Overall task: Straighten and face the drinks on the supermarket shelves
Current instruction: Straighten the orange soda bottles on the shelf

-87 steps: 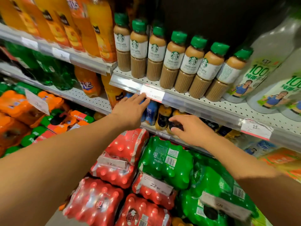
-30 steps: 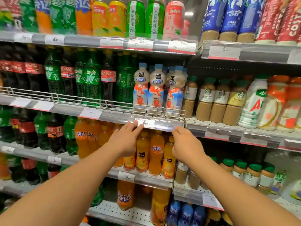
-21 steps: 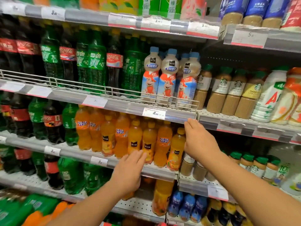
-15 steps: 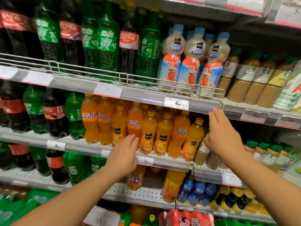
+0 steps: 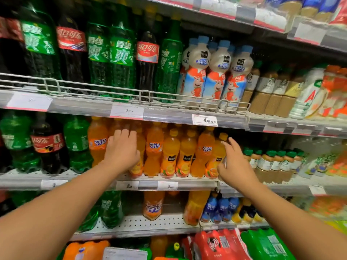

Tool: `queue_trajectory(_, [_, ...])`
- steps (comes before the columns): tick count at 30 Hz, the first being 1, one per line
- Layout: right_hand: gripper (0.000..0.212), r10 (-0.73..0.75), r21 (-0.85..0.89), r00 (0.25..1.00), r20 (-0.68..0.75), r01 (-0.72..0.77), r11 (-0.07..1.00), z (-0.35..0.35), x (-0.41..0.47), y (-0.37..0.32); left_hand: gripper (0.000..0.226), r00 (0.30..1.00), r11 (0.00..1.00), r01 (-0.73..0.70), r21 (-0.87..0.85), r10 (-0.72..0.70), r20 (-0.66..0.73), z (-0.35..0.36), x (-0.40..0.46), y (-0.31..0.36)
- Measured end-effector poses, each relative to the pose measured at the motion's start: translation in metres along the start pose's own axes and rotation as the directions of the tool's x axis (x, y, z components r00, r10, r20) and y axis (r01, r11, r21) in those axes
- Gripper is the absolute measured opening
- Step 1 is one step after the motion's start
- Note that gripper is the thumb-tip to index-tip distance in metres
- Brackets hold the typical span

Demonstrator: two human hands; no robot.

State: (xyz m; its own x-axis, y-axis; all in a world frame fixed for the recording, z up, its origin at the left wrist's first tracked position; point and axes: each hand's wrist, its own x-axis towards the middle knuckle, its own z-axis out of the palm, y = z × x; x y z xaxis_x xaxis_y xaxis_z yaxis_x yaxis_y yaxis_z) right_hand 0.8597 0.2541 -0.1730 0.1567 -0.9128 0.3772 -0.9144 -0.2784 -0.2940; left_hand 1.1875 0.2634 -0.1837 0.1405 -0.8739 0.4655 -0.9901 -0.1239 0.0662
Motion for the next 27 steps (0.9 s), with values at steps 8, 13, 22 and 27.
queue_trajectory(8, [0.067, 0.118, 0.242, 0.99, 0.08, -0.134, 0.961, 0.01, 0.041, -0.003, 0.029, 0.99, 0.997, -0.004, 0.076, -0.007, 0.14, -0.002, 0.013, -0.003])
queue_trajectory(13, [0.068, 0.202, 0.406, 0.975, 0.088, -0.22, 0.887, 0.012, 0.082, -0.006, 0.017, 0.984, 0.995, 0.031, 0.096, -0.047, 0.17, -0.003, 0.018, 0.002])
queue_trajectory(22, [0.047, 0.207, 0.296, 0.971, 0.122, -0.235, 0.926, 0.032, 0.117, 0.009, 0.043, 0.97, 0.979, 0.107, 0.173, -0.141, 0.198, -0.008, 0.03, 0.018])
queue_trajectory(27, [0.061, 0.066, 0.444, 0.998, 0.012, -0.064, 0.894, 0.036, 0.098, 0.028, 0.051, 0.982, 0.984, 0.175, 0.027, -0.176, 0.06, -0.007, 0.02, 0.028])
